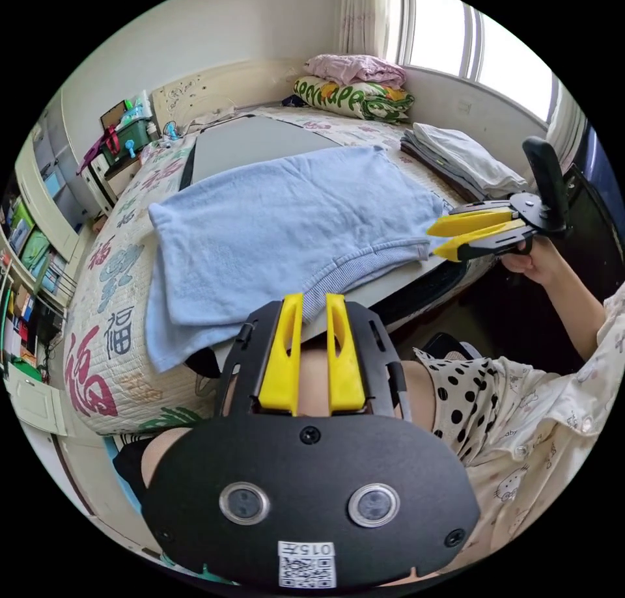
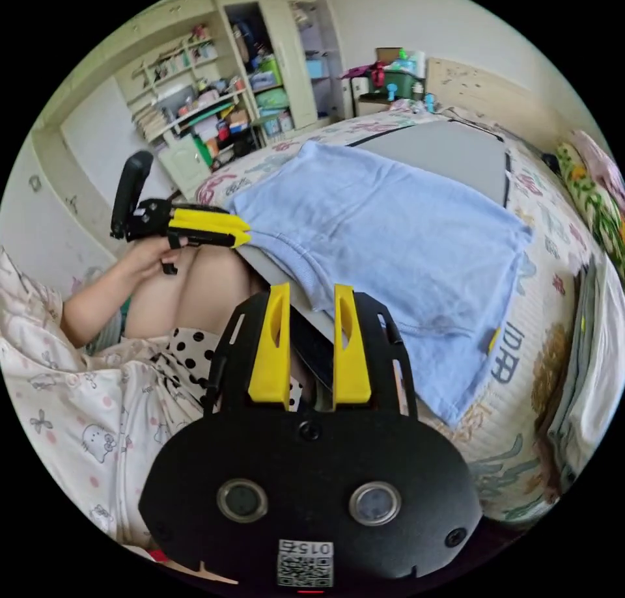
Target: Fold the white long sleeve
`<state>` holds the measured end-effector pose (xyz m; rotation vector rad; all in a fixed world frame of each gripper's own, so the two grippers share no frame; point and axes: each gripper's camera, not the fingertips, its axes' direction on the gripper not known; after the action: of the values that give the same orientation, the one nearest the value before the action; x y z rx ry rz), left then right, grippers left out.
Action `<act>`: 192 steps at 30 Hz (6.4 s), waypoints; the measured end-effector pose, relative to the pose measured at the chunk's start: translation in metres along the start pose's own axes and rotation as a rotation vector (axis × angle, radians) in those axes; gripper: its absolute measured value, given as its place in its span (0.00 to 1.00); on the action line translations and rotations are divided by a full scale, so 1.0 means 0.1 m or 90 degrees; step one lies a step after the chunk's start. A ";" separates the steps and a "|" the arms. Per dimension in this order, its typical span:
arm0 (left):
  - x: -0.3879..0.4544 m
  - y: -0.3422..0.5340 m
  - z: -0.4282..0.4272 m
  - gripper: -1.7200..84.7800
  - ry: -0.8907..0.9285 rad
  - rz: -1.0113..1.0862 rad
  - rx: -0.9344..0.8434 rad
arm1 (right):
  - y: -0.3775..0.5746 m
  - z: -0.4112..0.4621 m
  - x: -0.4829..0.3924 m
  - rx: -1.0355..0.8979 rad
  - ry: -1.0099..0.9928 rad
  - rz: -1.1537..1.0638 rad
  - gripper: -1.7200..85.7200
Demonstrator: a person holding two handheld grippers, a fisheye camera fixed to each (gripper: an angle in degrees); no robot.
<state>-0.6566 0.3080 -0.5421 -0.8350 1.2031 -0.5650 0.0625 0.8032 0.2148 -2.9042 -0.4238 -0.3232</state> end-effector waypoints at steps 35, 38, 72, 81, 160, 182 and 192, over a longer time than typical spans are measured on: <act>1.65 -5.47 4.73 0.06 0.099 0.185 -0.163 | 0.30 -2.03 2.44 0.228 -0.100 0.414 0.05; 1.49 -5.33 4.54 0.05 0.135 0.162 -0.071 | 0.55 -2.39 2.46 0.302 -0.042 0.428 0.04; -3.19 0.39 4.45 0.13 0.353 -0.322 0.207 | 1.66 -0.01 1.28 0.062 -0.153 -0.105 0.04; -2.51 0.20 4.21 0.03 0.226 -0.174 0.156 | 2.35 0.22 1.88 0.044 -0.152 -0.110 0.04; 0.25 4.09 3.05 0.03 0.226 -0.283 0.097 | -1.48 5.68 4.64 -0.065 0.253 0.014 0.09; -0.95 3.74 3.02 0.12 0.213 -0.270 0.196 | -1.98 1.32 4.48 0.187 0.015 0.253 0.20; -2.01 1.96 4.17 0.21 0.292 -0.258 0.165 | -2.55 0.87 4.04 0.128 -0.101 0.344 0.26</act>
<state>-0.3233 0.6846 -0.5305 -0.7490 1.3378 -1.2692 0.3797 1.1665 0.2679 -2.7119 0.2956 0.0335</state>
